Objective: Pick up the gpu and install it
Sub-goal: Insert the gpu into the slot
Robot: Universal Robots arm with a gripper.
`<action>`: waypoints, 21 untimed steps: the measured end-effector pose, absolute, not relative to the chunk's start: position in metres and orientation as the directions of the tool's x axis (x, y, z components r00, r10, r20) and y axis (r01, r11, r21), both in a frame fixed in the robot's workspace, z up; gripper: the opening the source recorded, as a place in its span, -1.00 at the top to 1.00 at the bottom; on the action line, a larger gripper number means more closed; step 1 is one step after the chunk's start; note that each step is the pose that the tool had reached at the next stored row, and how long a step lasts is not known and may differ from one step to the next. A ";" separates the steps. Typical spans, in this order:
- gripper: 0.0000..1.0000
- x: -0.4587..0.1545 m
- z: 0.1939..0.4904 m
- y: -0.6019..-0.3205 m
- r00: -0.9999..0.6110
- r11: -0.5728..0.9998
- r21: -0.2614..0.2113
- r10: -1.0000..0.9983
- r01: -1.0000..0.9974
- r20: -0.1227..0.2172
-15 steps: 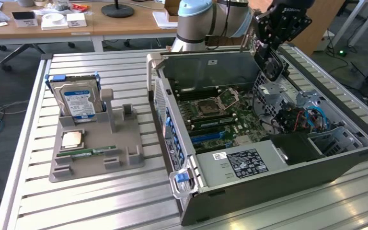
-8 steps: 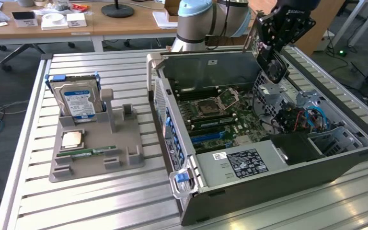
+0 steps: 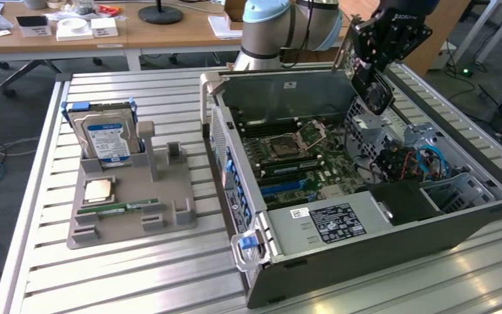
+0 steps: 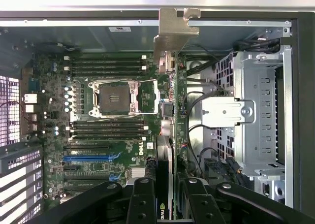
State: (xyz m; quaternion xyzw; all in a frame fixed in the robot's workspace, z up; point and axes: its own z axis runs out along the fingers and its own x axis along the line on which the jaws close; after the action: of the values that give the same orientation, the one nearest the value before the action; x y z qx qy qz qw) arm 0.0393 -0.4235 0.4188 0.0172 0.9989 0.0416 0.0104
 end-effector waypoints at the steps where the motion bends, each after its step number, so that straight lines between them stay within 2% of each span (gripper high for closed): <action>1: 0.47 0.039 0.419 -0.423 -0.999 0.996 0.083 0.035 0.033 -0.019; 12: 0.47 0.039 0.419 -0.423 -0.999 0.996 0.083 0.025 0.024 -0.019; 21: 0.47 0.039 0.417 -0.423 -0.993 0.990 0.083 -0.116 -0.117 -0.019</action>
State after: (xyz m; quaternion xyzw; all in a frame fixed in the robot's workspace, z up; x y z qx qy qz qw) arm 0.0392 -0.4235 0.4175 -0.0585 0.9974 0.0422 0.0072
